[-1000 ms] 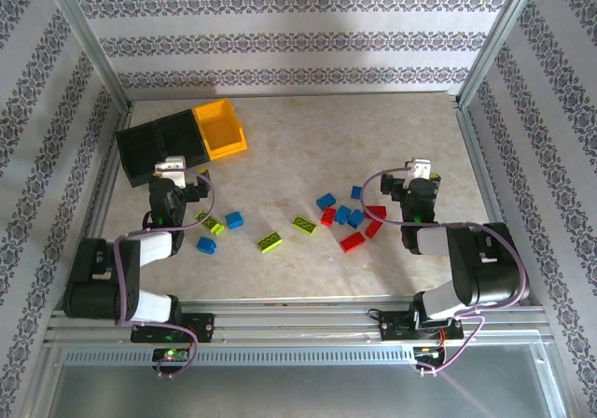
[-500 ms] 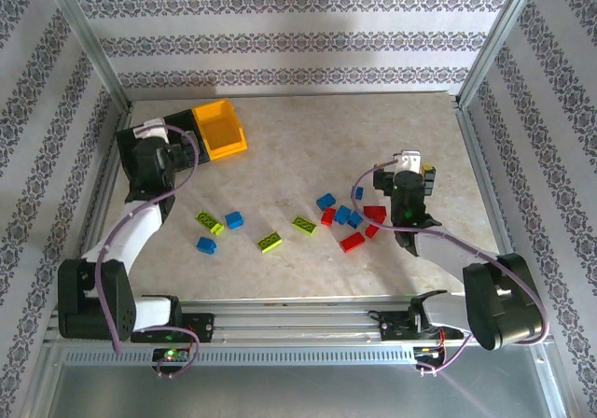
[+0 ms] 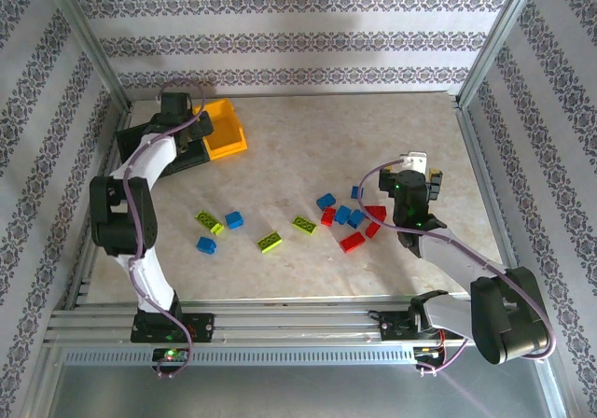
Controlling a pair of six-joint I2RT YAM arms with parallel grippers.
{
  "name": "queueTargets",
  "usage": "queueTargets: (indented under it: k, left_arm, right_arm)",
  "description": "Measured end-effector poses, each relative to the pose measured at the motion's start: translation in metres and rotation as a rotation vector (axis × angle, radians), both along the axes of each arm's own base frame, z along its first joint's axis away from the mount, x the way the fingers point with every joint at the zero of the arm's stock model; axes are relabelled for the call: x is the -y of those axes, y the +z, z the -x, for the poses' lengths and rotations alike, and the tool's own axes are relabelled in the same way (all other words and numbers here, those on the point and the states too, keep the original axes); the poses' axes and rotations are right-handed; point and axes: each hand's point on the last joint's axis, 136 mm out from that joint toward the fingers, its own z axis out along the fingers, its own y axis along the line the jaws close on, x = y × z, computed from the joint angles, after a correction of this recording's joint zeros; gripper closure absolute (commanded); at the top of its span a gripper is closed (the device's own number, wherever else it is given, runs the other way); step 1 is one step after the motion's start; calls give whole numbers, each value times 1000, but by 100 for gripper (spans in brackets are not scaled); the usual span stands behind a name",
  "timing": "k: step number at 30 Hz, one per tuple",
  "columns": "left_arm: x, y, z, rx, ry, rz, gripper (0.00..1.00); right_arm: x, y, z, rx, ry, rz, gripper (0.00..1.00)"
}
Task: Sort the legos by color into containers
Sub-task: Move the container to the top-center of the table.
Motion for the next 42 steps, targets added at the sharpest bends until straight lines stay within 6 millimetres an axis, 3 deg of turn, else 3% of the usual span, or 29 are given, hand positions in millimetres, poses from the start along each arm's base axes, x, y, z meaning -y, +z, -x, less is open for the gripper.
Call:
queueTargets:
  k: [1, 4, 13, 17, 20, 28, 34, 42]
  left_arm:
    - [0, -6, -4, -20, 2, 7, 0]
    - [1, -19, -15, -66, 10, 24, 16]
    - [6, -50, -36, -150, 16, 42, 37]
    - [13, -68, -38, -195, 6, 36, 48]
    - [19, -78, -36, -223, -6, 23, 63]
    - [33, -81, -32, -247, -29, -19, 84]
    - [67, -81, -20, -254, -71, -32, 91]
    - [143, -81, 19, -264, -153, -25, 93]
  right_arm:
    - [0, -1, 0, -2, -1, -1, 2]
    - [0, -3, 1, -10, -2, -1, 2]
    - [1, -3, 1, -13, -4, -3, 2]
    - [1, -3, 1, -15, -4, -2, 2]
    - [1, -4, 0, -18, -4, -1, 2]
    - [1, -6, 0, -24, -10, 3, 2]
    - [1, -7, 0, -29, -11, 4, 2]
    - [1, -5, -1, -26, -11, 2, 2]
